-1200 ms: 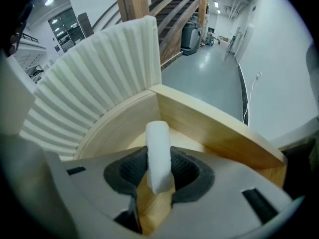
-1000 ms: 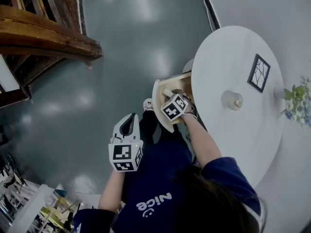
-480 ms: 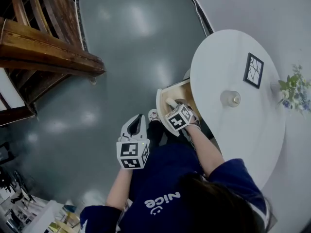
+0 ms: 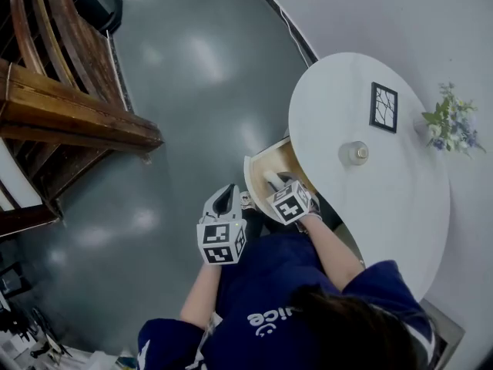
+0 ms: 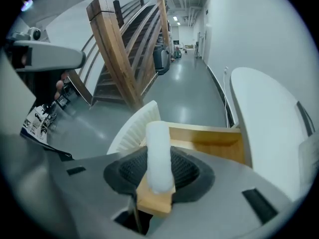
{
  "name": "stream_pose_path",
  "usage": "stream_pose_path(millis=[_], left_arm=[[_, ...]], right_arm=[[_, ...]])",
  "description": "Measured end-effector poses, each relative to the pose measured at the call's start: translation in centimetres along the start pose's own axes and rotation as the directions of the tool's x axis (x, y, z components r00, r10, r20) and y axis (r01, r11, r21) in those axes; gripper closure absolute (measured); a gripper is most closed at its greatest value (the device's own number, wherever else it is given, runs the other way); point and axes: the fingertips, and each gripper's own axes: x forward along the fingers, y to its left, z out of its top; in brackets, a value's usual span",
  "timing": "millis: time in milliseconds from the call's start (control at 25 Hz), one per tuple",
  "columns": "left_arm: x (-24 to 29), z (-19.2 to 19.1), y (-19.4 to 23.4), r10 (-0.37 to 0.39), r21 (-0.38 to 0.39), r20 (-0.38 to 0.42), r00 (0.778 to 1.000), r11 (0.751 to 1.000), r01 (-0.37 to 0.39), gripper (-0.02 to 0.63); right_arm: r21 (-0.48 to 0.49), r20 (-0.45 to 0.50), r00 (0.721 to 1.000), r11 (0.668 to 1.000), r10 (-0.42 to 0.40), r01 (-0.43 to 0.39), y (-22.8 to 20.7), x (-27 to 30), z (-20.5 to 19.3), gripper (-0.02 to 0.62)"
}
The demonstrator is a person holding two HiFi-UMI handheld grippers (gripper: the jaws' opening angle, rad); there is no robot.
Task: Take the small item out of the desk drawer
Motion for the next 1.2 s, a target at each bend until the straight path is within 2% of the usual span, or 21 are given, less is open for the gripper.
stream_pose_path(millis=[160, 280, 800, 1000, 1200], left_arm=[[0.8, 0.7, -0.9, -0.017, 0.05, 0.018, 1.0, 0.999, 0.016, 0.603], [1.1, 0.9, -1.5, -0.036, 0.038, 0.025, 0.999, 0.999, 0.035, 0.603], [1.6, 3.1, -3.6, -0.097, 0.096, 0.068, 0.993, 0.991, 0.09, 0.603], [1.9, 4.6, -5.0, -0.136, 0.159, 0.087, 0.987, 0.98, 0.121, 0.603], [2.0, 5.9, -6.1, -0.168, 0.197, 0.108, 0.98, 0.97, 0.145, 0.603]], right_arm=[[0.0, 0.047, 0.999, 1.0, -0.022, 0.022, -0.4, -1.9, 0.6, 0.451], [0.014, 0.074, 0.996, 0.999, -0.041, 0.04, -0.6, -3.3, 0.7, 0.451], [0.16, 0.2, 0.969, 0.98, -0.146, 0.115, -2.1, -8.6, 2.4, 0.451], [0.221, 0.245, 0.947, 0.963, -0.207, 0.153, -3.4, -10.9, 3.6, 0.451], [0.256, 0.319, 0.91, 0.948, -0.267, 0.188, -4.4, -13.5, 4.4, 0.451]])
